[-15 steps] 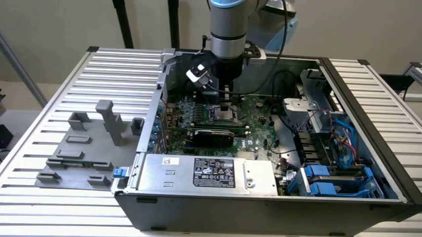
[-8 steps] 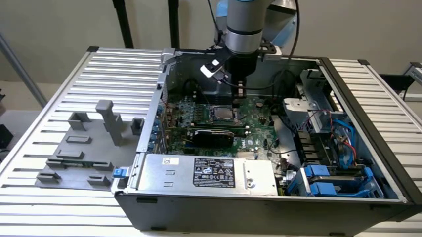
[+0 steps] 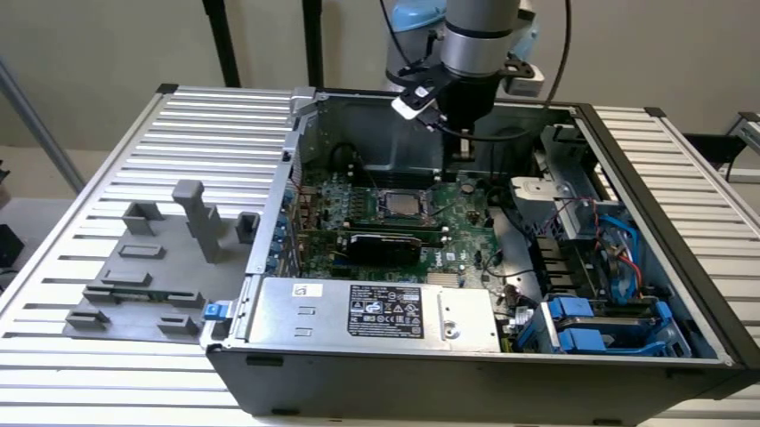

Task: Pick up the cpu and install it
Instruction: 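Close the cpu cover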

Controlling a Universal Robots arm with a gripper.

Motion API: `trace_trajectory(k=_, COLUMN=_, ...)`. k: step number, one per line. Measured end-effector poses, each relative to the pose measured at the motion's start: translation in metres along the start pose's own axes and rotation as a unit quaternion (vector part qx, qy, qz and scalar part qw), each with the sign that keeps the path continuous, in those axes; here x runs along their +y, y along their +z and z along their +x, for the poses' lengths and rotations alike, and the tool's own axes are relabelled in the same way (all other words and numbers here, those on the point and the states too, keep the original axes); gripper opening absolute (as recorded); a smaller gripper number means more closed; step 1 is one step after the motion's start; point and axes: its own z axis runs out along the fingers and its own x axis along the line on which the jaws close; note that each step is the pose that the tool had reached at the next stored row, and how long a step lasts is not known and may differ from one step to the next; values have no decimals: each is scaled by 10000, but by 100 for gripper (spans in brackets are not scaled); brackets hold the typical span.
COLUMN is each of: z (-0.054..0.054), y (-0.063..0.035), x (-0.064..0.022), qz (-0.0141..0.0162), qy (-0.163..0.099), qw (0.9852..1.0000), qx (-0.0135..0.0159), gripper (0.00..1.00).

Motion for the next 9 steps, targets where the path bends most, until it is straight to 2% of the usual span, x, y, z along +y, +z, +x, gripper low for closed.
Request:
trace_trajectory(k=3, z=1, y=-18, x=137, qz=28, qy=-1, qw=10000, qx=1, gripper=11)
trace_trajectory(k=9, z=4, y=9, x=411, qz=51, qy=-2, qw=10000, qx=1, gripper=11)
